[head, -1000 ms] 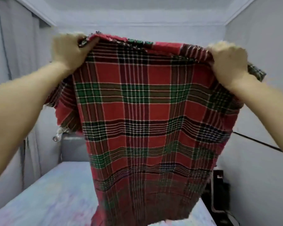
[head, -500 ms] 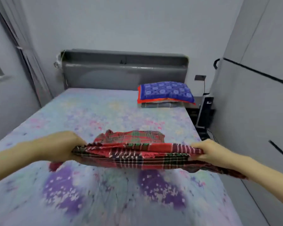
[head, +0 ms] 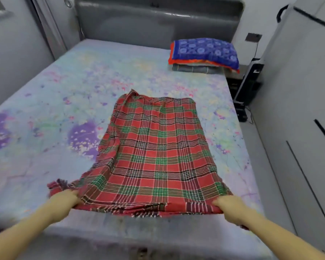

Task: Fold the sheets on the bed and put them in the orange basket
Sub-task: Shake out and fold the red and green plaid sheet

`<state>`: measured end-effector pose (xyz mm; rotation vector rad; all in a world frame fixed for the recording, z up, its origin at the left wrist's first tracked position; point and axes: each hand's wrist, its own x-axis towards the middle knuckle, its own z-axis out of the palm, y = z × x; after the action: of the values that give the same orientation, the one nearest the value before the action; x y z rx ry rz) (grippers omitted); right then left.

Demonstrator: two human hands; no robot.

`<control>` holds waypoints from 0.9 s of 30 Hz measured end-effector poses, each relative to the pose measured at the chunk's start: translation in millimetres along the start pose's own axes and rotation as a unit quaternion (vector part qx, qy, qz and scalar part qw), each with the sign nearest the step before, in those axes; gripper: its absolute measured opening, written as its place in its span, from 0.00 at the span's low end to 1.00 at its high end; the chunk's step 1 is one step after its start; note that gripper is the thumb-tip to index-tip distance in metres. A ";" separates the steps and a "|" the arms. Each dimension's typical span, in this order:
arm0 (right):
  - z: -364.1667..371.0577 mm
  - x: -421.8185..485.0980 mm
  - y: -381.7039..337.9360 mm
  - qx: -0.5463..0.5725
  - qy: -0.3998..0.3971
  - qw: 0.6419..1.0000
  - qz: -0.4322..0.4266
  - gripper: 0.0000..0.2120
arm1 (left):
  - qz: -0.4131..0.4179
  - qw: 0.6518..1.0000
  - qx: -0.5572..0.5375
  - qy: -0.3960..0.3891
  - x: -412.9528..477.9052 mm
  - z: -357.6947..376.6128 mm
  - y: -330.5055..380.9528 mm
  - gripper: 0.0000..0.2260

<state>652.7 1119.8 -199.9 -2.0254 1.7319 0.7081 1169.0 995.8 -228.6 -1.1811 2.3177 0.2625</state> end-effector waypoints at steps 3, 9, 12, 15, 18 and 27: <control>49.9 -14.6 2.3 -0.030 0.000 1.000 -0.001 0.21 | -0.047 0.997 0.014 -0.067 -27.0 39.5 38.1 0.19; 119.9 -20.6 -17.4 -0.133 -0.235 0.961 0.056 0.20 | -0.055 0.994 0.000 -0.100 -57.6 87.7 100.9 0.25; 122.6 -11.0 -43.9 -0.087 -0.287 0.954 0.029 0.19 | -0.113 0.986 -0.034 -0.116 -79.4 105.4 104.8 0.25; 105.2 11.8 -87.6 -0.052 -0.214 0.975 -0.018 0.19 | -0.188 0.971 -0.083 -0.121 -96.6 121.7 94.0 0.22; 81.4 42.7 -142.0 -0.016 -0.145 0.988 -0.051 0.20 | -0.266 0.942 -0.185 -0.087 -100.8 132.7 71.0 0.19; 1.5 175.1 -313.7 0.264 -0.032 0.964 -0.023 0.12 | -0.387 0.750 -0.534 0.052 -27.9 152.5 -14.4 0.11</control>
<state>981.3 1034.2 -317.1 -1.6450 1.6141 0.2509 1249.1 1066.5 -341.8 -2.5937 1.4066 1.3137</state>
